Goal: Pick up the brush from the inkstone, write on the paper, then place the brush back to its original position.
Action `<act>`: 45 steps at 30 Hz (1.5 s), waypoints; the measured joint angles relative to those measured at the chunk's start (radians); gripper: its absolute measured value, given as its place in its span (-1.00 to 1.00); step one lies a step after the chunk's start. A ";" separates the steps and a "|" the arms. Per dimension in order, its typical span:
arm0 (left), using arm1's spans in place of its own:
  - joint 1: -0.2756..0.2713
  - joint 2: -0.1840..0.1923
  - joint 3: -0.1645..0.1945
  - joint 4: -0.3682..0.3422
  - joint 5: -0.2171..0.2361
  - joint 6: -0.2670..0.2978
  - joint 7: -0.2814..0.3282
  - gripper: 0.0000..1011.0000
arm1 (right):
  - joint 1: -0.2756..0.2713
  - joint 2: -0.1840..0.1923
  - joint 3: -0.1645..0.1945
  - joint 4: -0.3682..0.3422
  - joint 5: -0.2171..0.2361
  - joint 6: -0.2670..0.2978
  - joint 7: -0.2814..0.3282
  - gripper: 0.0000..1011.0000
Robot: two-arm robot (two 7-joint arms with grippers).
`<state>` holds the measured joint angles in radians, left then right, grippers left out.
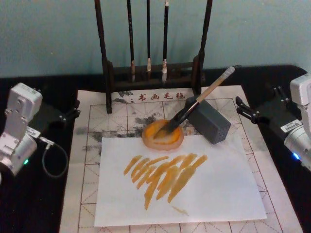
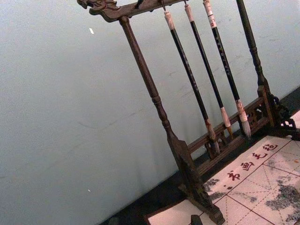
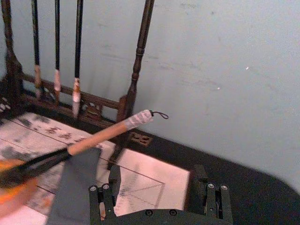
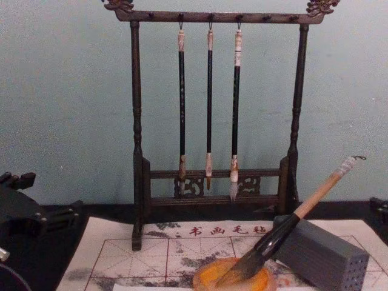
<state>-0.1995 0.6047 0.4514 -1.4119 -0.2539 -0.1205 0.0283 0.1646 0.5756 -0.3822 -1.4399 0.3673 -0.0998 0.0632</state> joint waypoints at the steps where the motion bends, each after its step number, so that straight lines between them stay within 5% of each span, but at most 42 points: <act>1: 0.000 0.000 0.000 0.000 0.000 0.000 0.000 0.98 | -0.002 -0.002 0.005 -0.002 0.013 0.004 0.009 0.98; 13: 0.000 0.000 0.000 0.000 0.000 0.000 0.000 0.98 | -0.015 -0.056 0.091 -0.018 0.255 0.140 0.174 0.98; 24: 0.000 0.000 0.000 0.000 0.000 0.000 0.000 0.98 | 0.059 -0.124 0.132 0.064 0.508 0.370 0.301 0.98; 35: 0.000 0.000 0.000 0.000 0.000 0.000 0.000 0.98 | 0.140 -0.174 0.131 0.182 0.651 0.471 0.349 0.98; 45: 0.000 0.000 0.000 0.000 0.000 0.000 0.000 0.98 | 0.195 -0.206 0.105 0.266 0.683 0.448 0.372 0.98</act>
<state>-0.1995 0.6047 0.4514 -1.4120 -0.2539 -0.1205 0.0283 0.3600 0.3697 -0.2774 -1.1740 1.0499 0.3483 0.4356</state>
